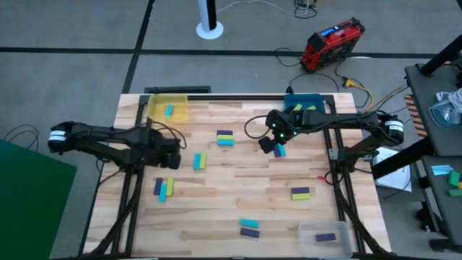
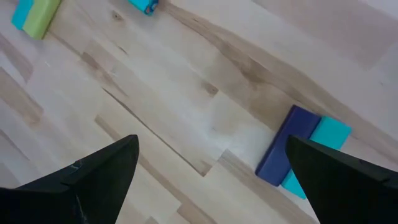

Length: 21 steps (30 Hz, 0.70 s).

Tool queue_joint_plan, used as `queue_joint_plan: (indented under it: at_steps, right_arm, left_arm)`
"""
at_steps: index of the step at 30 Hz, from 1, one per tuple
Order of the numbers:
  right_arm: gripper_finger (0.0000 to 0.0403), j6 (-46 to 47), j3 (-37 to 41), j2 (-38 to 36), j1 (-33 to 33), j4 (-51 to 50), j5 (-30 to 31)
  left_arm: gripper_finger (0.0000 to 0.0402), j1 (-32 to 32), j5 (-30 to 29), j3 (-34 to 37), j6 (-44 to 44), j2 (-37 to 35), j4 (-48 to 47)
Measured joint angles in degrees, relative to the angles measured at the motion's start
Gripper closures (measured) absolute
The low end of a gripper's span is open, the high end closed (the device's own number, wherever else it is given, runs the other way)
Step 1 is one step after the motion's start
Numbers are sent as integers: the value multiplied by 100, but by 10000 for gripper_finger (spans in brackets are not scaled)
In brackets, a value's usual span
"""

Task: Sort blocks
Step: Put the green block into the blue bin

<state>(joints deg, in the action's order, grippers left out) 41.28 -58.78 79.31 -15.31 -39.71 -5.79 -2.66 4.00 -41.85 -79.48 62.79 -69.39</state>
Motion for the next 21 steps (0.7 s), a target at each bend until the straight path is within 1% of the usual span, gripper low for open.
queue_joint_plan:
  at_steps: [3,7,11,13,18,21]
  right_arm:
    - [5,-28,0,0,0,-15,-2]
    - [5,-40,0,0,0,-14,-2]
    - [5,-91,0,2,0,18,-2]
    - [5,-111,0,2,0,21,-2]
    - [5,-196,0,4,0,23,-2]
    - [5,-243,0,4,0,25,-2]
  left_arm:
    - [304,-2,-10,-60,-93,89,-129]
    - [304,94,285,-160,-343,254,-74]
    - [304,313,296,-425,-421,529,240]
    - [304,385,269,-517,-432,709,235]
    - [304,389,439,-484,-452,1079,289]
    - [304,441,470,-388,-464,1196,592]
